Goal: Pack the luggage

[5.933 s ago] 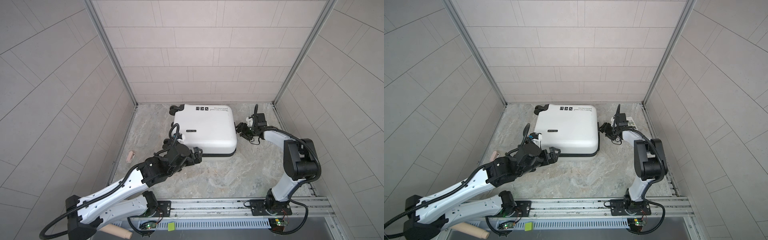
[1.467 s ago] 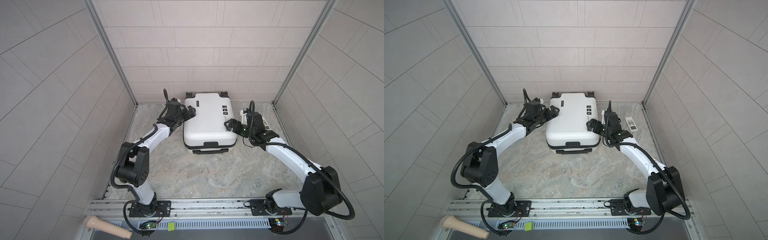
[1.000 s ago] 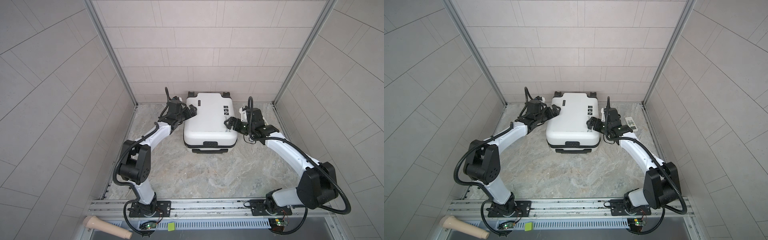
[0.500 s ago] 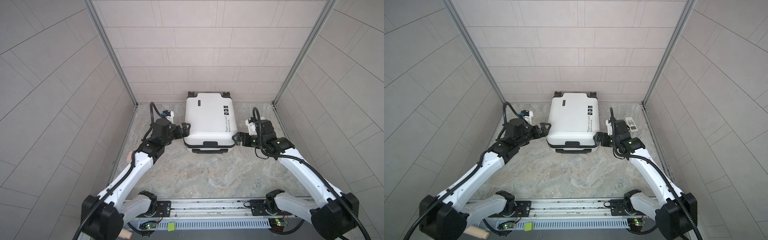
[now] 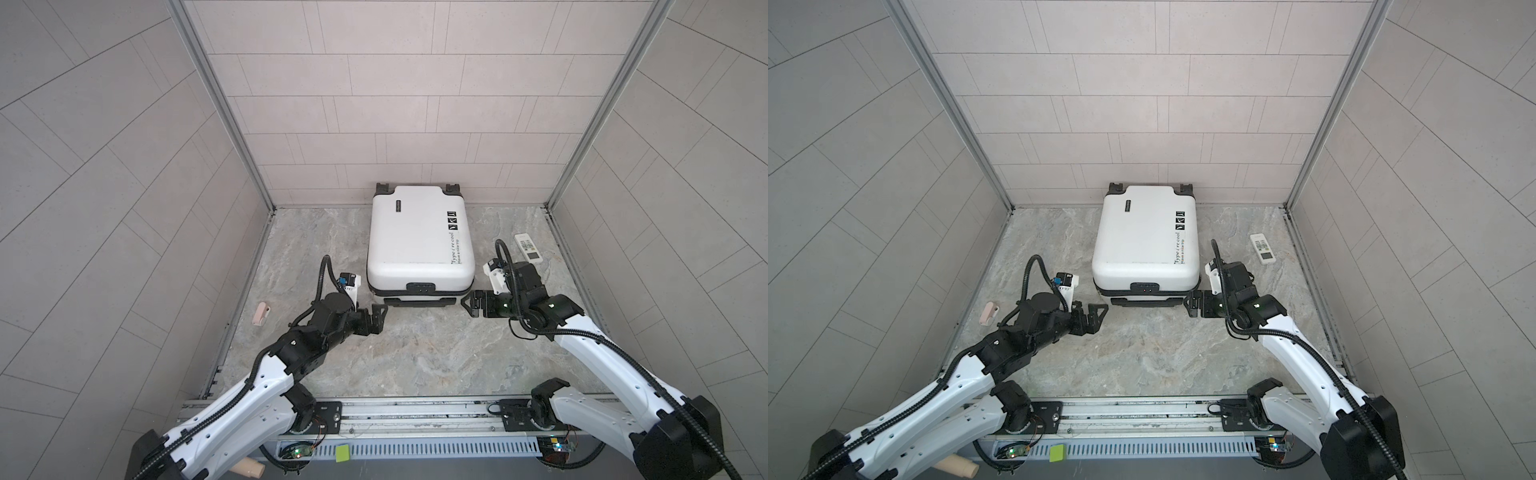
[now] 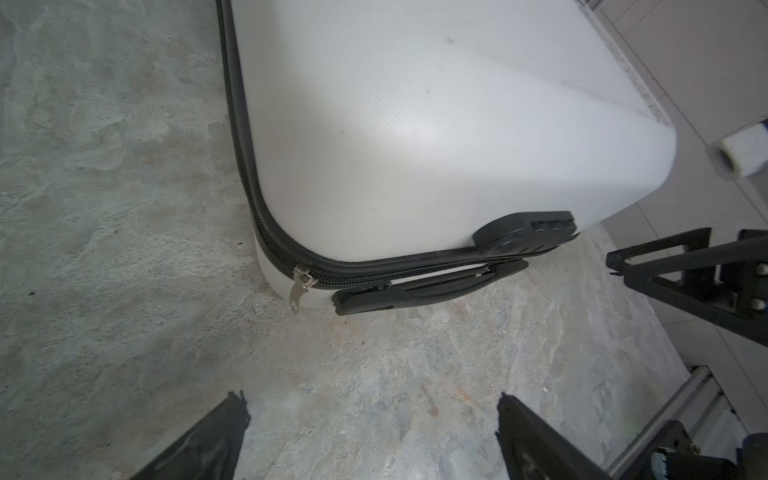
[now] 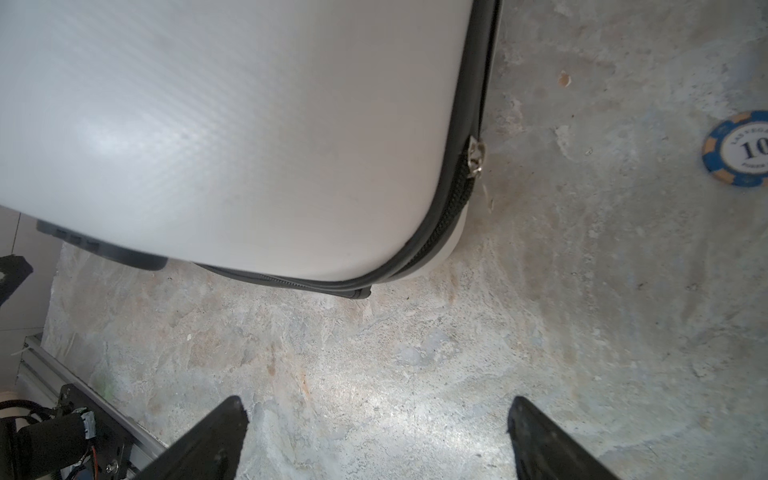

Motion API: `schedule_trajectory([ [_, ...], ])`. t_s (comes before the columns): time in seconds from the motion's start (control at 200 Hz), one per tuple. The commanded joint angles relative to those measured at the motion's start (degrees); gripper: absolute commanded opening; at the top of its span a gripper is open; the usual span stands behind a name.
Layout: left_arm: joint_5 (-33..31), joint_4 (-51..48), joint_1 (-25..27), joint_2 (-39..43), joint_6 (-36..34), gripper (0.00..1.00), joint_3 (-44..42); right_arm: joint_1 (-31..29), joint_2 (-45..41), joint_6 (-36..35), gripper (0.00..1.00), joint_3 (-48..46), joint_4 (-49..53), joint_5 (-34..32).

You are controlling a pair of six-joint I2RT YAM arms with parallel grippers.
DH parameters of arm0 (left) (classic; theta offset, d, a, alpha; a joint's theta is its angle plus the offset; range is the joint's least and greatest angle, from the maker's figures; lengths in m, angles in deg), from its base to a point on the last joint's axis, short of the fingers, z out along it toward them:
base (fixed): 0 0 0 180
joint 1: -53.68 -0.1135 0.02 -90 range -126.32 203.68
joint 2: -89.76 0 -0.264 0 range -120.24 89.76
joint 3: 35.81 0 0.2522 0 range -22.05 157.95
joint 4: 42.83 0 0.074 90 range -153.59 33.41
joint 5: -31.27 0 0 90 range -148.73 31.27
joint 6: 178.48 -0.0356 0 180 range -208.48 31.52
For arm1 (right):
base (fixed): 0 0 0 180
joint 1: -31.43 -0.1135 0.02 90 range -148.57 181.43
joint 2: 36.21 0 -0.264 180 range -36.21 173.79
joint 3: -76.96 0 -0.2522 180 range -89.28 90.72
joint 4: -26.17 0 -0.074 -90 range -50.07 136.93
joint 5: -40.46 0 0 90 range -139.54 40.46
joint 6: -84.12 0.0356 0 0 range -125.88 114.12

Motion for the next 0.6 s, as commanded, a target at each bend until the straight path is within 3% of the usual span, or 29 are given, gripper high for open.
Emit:
schedule_trajectory([
  [0.0, -3.15, 2.22, 0.37, -2.78, -1.98, 0.98, -0.25, -0.36, 1.87, -0.72, 0.99, 1.18, -1.52, -0.87],
  [0.31, -6.02, 12.20, 0.31, -13.91, -3.95, 0.98, 2.69, -0.19, 7.61, 1.55, 0.96, 6.14, -4.69, -3.58],
  [0.59, -6.93, 14.76, -0.93, -22.45, -4.58, 0.98, 8.47, 0.42, 13.25, 3.59, 0.89, 9.70, -6.74, -3.63],
])
